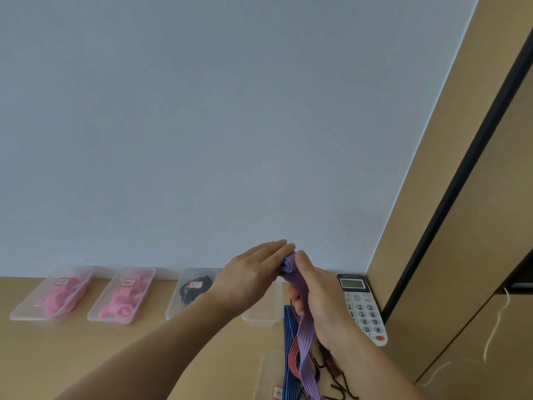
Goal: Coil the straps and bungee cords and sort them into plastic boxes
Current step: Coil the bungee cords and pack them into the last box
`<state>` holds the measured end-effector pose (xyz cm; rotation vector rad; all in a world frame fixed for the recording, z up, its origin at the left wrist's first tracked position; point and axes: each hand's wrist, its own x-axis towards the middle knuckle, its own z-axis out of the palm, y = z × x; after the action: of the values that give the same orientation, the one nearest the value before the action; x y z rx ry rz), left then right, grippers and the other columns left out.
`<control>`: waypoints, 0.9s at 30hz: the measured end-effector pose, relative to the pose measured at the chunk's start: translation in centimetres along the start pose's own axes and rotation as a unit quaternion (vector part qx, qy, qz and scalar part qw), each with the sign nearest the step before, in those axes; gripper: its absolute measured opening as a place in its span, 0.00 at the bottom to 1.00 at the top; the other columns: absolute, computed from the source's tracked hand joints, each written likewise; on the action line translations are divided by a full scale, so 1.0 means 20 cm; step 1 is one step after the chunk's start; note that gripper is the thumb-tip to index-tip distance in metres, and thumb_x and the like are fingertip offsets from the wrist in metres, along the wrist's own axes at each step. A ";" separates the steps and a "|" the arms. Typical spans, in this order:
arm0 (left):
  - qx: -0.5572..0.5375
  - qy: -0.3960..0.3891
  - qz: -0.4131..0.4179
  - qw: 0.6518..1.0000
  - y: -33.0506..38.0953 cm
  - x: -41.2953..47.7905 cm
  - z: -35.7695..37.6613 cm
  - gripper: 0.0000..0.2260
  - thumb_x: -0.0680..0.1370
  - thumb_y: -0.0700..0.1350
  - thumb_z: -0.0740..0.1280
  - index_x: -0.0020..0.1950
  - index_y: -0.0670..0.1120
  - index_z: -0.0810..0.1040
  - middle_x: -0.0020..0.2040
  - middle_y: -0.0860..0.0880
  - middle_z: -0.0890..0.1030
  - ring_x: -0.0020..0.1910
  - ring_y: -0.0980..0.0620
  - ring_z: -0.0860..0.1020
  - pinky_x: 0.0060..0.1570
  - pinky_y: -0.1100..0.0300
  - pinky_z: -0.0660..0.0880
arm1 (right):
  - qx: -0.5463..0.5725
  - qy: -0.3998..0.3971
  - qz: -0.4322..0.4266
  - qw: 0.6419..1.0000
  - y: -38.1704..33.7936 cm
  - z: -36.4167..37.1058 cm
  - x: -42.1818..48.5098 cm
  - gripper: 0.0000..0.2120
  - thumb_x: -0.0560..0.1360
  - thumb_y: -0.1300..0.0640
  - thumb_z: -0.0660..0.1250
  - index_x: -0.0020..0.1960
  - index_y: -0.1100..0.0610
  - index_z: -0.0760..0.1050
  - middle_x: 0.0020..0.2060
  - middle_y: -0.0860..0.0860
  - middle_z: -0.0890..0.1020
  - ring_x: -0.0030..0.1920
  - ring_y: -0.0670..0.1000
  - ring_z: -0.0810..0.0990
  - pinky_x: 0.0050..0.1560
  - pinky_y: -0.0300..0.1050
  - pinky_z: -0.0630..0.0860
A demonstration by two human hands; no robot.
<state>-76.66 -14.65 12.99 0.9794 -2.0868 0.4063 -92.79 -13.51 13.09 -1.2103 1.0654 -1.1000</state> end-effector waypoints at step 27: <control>-0.366 -0.080 -0.313 0.873 0.14 0.12 0.02 0.21 0.78 0.35 0.66 0.69 0.49 0.69 0.56 0.49 0.83 0.49 0.55 0.84 0.51 0.59 0.80 | -0.024 0.055 -0.001 0.998 0.04 -0.11 -0.02 0.23 0.80 0.44 0.62 0.41 0.63 0.79 0.23 0.54 0.76 0.21 0.50 0.69 0.22 0.39 0.65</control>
<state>-79.91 -14.32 14.75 1.1381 -1.6823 -0.7711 -94.95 -13.48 12.24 -1.1994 1.1804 -1.1607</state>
